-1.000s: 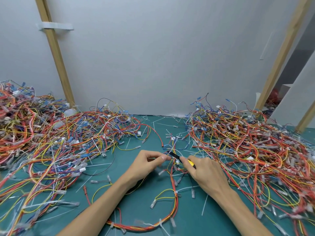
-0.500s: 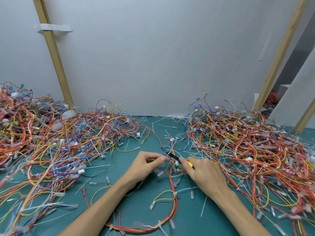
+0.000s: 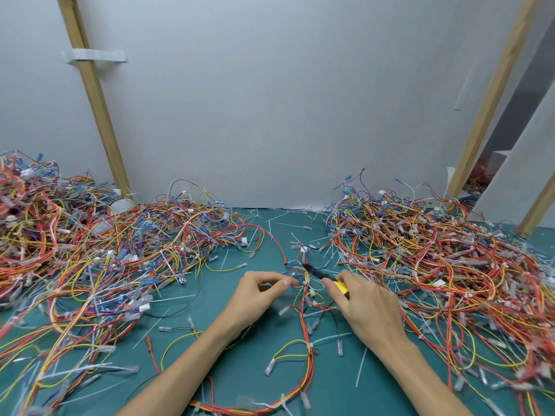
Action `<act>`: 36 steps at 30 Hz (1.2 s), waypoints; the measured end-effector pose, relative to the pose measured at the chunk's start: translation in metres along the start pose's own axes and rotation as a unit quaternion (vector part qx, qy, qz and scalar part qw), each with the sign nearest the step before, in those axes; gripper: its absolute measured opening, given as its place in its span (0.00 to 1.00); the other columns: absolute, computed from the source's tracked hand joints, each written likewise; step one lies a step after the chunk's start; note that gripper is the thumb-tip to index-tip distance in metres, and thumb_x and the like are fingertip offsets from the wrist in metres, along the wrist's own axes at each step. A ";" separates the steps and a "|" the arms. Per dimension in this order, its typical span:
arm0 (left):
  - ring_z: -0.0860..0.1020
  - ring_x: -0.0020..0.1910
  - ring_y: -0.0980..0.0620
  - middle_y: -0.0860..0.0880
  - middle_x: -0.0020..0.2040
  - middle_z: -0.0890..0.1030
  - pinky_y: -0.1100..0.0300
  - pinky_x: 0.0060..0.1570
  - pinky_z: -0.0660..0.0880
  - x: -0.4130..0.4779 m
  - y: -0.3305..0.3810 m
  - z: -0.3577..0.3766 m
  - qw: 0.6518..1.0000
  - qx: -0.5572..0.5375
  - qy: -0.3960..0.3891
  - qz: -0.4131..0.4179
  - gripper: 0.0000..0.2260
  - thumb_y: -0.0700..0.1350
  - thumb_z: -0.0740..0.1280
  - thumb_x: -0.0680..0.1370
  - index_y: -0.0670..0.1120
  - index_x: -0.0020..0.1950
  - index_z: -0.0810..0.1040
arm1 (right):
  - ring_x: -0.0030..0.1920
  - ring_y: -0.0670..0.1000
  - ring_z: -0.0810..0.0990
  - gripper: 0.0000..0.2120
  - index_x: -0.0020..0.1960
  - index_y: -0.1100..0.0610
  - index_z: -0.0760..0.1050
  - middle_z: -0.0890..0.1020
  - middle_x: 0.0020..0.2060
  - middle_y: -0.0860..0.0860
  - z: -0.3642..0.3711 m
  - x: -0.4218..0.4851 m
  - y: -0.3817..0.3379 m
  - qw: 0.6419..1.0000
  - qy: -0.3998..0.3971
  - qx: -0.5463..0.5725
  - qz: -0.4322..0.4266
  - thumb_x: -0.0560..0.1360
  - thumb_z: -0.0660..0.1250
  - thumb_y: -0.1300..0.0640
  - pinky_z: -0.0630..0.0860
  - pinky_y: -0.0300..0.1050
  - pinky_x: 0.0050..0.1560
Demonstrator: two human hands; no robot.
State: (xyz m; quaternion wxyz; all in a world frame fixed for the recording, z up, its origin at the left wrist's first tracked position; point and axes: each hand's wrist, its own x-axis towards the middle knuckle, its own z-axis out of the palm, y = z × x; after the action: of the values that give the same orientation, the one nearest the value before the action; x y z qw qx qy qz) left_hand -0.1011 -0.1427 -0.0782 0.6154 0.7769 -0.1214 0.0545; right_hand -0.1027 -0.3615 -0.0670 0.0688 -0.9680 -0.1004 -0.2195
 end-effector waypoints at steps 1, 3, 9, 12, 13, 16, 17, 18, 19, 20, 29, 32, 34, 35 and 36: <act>0.72 0.29 0.65 0.61 0.31 0.80 0.73 0.35 0.67 0.000 -0.001 0.001 1.000 -0.001 0.017 -0.004 0.08 0.44 0.67 0.79 0.50 0.47 0.86 | 0.40 0.49 0.78 0.30 0.51 0.48 0.72 0.76 0.40 0.44 0.001 0.002 0.003 1.000 0.007 0.004 0.017 0.75 0.40 0.30 0.68 0.45 0.33; 0.73 0.33 0.63 0.58 0.37 0.84 0.67 0.39 0.69 0.001 -0.004 0.002 0.998 0.004 0.055 -0.008 0.08 0.46 0.68 0.79 0.52 0.45 0.86 | 0.45 0.49 0.76 0.27 0.57 0.51 0.72 0.76 0.46 0.46 0.002 0.004 0.011 0.998 0.012 0.012 0.053 0.77 0.46 0.33 0.70 0.44 0.39; 0.67 0.28 0.58 0.62 0.28 0.76 0.68 0.30 0.62 0.004 -0.006 0.000 0.977 0.125 0.167 0.038 0.07 0.46 0.68 0.78 0.55 0.45 0.86 | 0.62 0.54 0.71 0.28 0.68 0.51 0.69 0.73 0.62 0.51 0.006 0.004 0.026 0.981 -0.081 -0.129 0.121 0.79 0.53 0.34 0.70 0.48 0.58; 0.69 0.29 0.59 0.62 0.28 0.76 0.68 0.31 0.63 0.007 -0.009 -0.002 0.976 0.128 0.176 0.026 0.08 0.46 0.67 0.79 0.55 0.45 0.85 | 0.64 0.54 0.70 0.28 0.68 0.49 0.70 0.73 0.64 0.50 0.008 0.005 0.023 0.982 -0.088 -0.114 0.119 0.77 0.55 0.32 0.68 0.50 0.60; 0.68 0.29 0.59 0.62 0.28 0.76 0.67 0.31 0.63 0.007 -0.010 -0.002 0.976 0.129 0.172 0.022 0.08 0.46 0.67 0.79 0.55 0.45 0.85 | 0.64 0.54 0.70 0.27 0.67 0.48 0.71 0.74 0.63 0.49 0.008 0.005 0.021 0.984 -0.083 -0.115 0.112 0.76 0.55 0.32 0.67 0.49 0.60; 0.67 0.29 0.58 0.60 0.28 0.75 0.66 0.31 0.63 0.007 -0.012 -0.003 0.980 0.129 0.154 0.015 0.08 0.46 0.67 0.79 0.55 0.44 0.85 | 0.64 0.53 0.70 0.25 0.67 0.48 0.72 0.76 0.62 0.48 0.007 0.005 0.018 0.987 -0.075 -0.113 0.091 0.78 0.54 0.34 0.65 0.49 0.62; 0.67 0.29 0.58 0.60 0.28 0.75 0.66 0.31 0.63 0.007 -0.013 -0.003 0.980 0.129 0.148 0.014 0.08 0.46 0.67 0.79 0.55 0.45 0.85 | 0.63 0.53 0.70 0.25 0.67 0.48 0.72 0.76 0.62 0.48 0.007 0.005 0.018 0.988 -0.070 -0.105 0.089 0.78 0.54 0.35 0.65 0.49 0.62; 0.67 0.28 0.58 0.60 0.27 0.75 0.66 0.31 0.63 0.007 -0.012 -0.003 0.981 0.130 0.143 0.013 0.08 0.47 0.67 0.79 0.54 0.45 0.85 | 0.63 0.53 0.70 0.24 0.66 0.48 0.72 0.76 0.61 0.48 0.007 0.005 0.017 0.990 -0.062 -0.095 0.089 0.78 0.55 0.36 0.65 0.48 0.62; 0.66 0.28 0.58 0.60 0.28 0.74 0.66 0.30 0.63 0.006 -0.012 -0.003 0.981 0.132 0.140 0.012 0.08 0.47 0.67 0.79 0.54 0.45 0.85 | 0.62 0.52 0.70 0.22 0.66 0.48 0.73 0.76 0.61 0.48 0.006 0.005 0.017 0.991 -0.053 -0.083 0.088 0.78 0.56 0.38 0.65 0.48 0.61; 0.66 0.28 0.58 0.60 0.28 0.74 0.66 0.30 0.63 0.006 -0.012 -0.003 0.981 0.133 0.139 0.011 0.08 0.47 0.66 0.79 0.54 0.45 0.86 | 0.61 0.52 0.70 0.21 0.65 0.48 0.73 0.76 0.60 0.48 0.006 0.005 0.016 0.993 -0.044 -0.072 0.086 0.78 0.56 0.39 0.65 0.48 0.61; 0.73 0.31 0.57 0.54 0.33 0.78 0.60 0.38 0.71 0.003 -0.009 -0.002 0.976 0.143 0.166 0.012 0.04 0.46 0.67 0.78 0.53 0.50 0.80 | 0.58 0.51 0.71 0.15 0.63 0.48 0.74 0.77 0.57 0.48 0.007 0.004 0.011 0.998 -0.026 0.013 0.061 0.78 0.61 0.46 0.65 0.48 0.59; 0.77 0.40 0.51 0.54 0.41 0.78 0.53 0.47 0.71 -0.003 -0.004 -0.007 0.932 0.310 0.175 0.064 0.06 0.43 0.66 0.78 0.49 0.55 0.76 | 0.61 0.54 0.71 0.19 0.66 0.48 0.71 0.77 0.59 0.50 0.005 0.003 0.013 0.996 -0.039 -0.028 0.081 0.77 0.61 0.44 0.66 0.50 0.59; 0.75 0.50 0.48 0.52 0.51 0.78 0.53 0.52 0.65 -0.007 0.003 -0.008 0.871 0.453 0.169 0.088 0.09 0.43 0.65 0.78 0.50 0.57 0.75 | 0.61 0.55 0.71 0.20 0.66 0.48 0.71 0.77 0.60 0.50 0.003 0.004 0.016 0.995 -0.036 -0.039 0.090 0.76 0.62 0.43 0.66 0.51 0.59; 0.73 0.55 0.47 0.51 0.56 0.76 0.53 0.53 0.63 -0.008 0.008 -0.008 0.851 0.491 0.165 0.087 0.11 0.43 0.65 0.77 0.50 0.59 0.75 | 0.62 0.55 0.71 0.20 0.66 0.48 0.71 0.77 0.60 0.51 0.003 0.004 0.017 0.994 -0.038 -0.041 0.093 0.76 0.62 0.42 0.66 0.51 0.59; 0.71 0.58 0.46 0.50 0.60 0.73 0.53 0.55 0.62 -0.008 0.014 -0.008 0.840 0.510 0.162 0.086 0.13 0.43 0.66 0.76 0.50 0.61 0.74 | 0.62 0.55 0.72 0.21 0.67 0.48 0.71 0.77 0.60 0.51 0.004 0.004 0.017 0.993 -0.045 -0.042 0.097 0.76 0.61 0.42 0.66 0.51 0.59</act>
State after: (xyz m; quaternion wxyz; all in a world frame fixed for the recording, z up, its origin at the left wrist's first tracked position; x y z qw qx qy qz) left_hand -0.1125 -0.1369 -0.0646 0.1359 0.9477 -0.0412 0.2860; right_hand -0.0939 -0.3771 -0.0700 0.0447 -0.9840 -0.0002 -0.1725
